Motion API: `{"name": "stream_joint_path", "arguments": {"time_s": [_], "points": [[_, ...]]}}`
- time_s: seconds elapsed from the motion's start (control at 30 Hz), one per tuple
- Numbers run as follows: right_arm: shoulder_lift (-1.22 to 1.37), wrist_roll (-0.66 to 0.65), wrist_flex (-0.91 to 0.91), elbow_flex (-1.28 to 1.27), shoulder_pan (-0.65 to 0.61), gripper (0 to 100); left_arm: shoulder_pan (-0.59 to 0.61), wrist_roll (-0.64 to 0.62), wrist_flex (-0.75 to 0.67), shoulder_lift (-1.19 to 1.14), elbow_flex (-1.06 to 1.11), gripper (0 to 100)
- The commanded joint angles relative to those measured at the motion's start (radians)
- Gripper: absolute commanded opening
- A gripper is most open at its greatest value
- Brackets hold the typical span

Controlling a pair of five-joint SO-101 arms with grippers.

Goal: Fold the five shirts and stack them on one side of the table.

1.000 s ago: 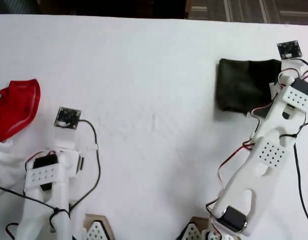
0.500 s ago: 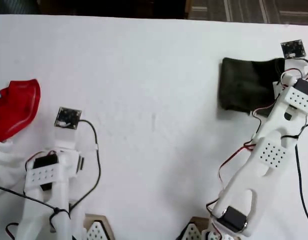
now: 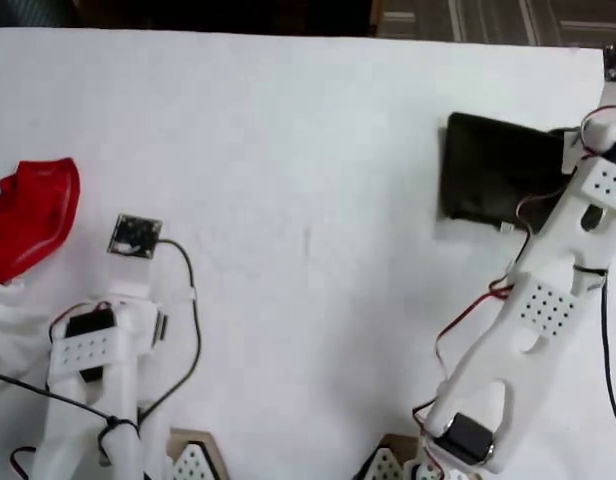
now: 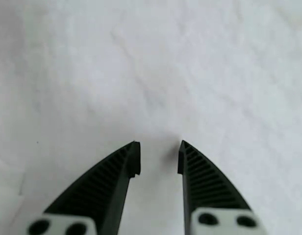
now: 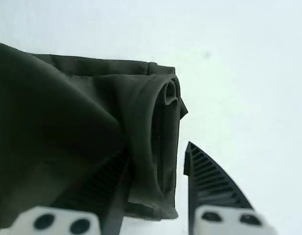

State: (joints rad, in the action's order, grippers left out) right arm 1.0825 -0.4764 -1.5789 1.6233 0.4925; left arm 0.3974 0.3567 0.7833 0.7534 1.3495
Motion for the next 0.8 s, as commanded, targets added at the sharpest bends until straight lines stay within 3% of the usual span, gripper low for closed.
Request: {"name": "stream_joint_path", "arguments": {"time_s": [0.0, 0.17, 0.37, 0.53, 0.77], "points": [[-0.163, 0.009, -0.104, 0.043, -0.022, 14.0, 0.005, 0.005, -0.011, 0.018, -0.016, 15], [-0.292, 0.009, -0.194, 0.031, -0.035, 14.0, 0.069, 0.005, 0.196, 0.018, -0.209, 16], [-0.473, 0.003, -0.196, -0.046, -0.015, 13.9, 0.344, 0.011, 0.420, 0.009, -0.634, 28], [-0.777, 0.002, -0.194, -0.456, -0.031, 13.9, 0.512, 0.071, 0.399, -0.003, -0.862, 28], [-1.095, 0.003, -0.065, -1.042, -0.177, 13.8, 0.528, 0.075, 0.359, -0.222, -0.951, 28]]}}
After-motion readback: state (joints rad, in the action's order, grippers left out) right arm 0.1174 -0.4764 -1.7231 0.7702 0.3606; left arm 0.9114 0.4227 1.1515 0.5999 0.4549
